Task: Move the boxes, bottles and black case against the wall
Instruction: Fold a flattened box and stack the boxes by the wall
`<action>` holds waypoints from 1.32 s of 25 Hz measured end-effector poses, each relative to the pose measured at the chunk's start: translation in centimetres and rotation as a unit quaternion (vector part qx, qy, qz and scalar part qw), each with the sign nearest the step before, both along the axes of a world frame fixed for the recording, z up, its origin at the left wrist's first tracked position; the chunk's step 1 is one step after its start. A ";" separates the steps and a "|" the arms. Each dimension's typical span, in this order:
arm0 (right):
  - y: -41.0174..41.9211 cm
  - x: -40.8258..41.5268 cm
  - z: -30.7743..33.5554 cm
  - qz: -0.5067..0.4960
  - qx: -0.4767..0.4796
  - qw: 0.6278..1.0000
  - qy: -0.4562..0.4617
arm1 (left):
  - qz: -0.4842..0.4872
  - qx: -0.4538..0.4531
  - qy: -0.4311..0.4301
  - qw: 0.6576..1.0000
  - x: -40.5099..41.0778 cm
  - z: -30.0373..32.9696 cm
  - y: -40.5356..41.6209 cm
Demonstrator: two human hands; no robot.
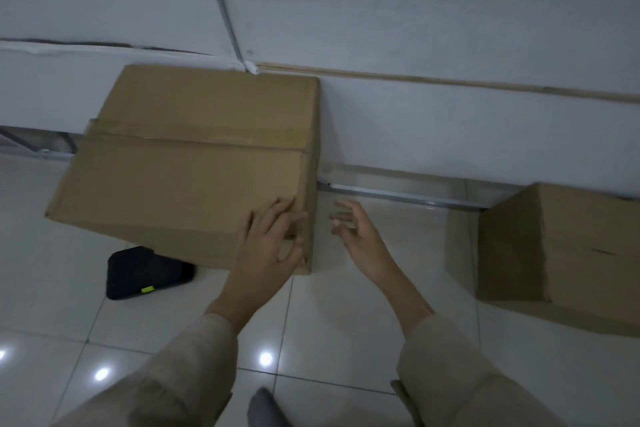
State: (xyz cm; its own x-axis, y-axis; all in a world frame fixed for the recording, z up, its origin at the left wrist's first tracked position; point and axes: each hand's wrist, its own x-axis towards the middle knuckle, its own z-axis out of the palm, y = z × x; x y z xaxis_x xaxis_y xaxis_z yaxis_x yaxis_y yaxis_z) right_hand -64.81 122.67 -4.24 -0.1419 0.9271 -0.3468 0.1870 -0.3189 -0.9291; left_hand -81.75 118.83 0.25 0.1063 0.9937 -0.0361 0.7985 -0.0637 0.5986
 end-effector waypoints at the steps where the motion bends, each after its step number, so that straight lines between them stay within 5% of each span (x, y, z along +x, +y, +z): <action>1: -0.6 2.2 -0.4 0.009 -0.009 1.000 -0.005 | -0.014 0.020 -0.007 1.000 2.5 -0.2 0.1; 13: -6.9 42.7 0.8 -0.188 -0.024 0.977 -0.098 | -0.085 -0.061 -0.083 0.991 37.1 -1.8 0.4; 18: -11.6 50.3 -1.5 -0.230 -0.037 0.963 -0.137 | -0.137 -0.104 -0.067 0.983 45.9 -4.6 -1.1; 23: -14.7 56.4 -7.9 -0.232 -0.095 0.930 -0.270 | -0.152 -0.173 -0.041 0.972 51.5 -10.8 -1.7; 33: -9.9 66.8 -18.5 -0.241 -0.225 0.824 -0.460 | -0.021 -0.319 -0.075 0.945 59.0 -23.2 1.4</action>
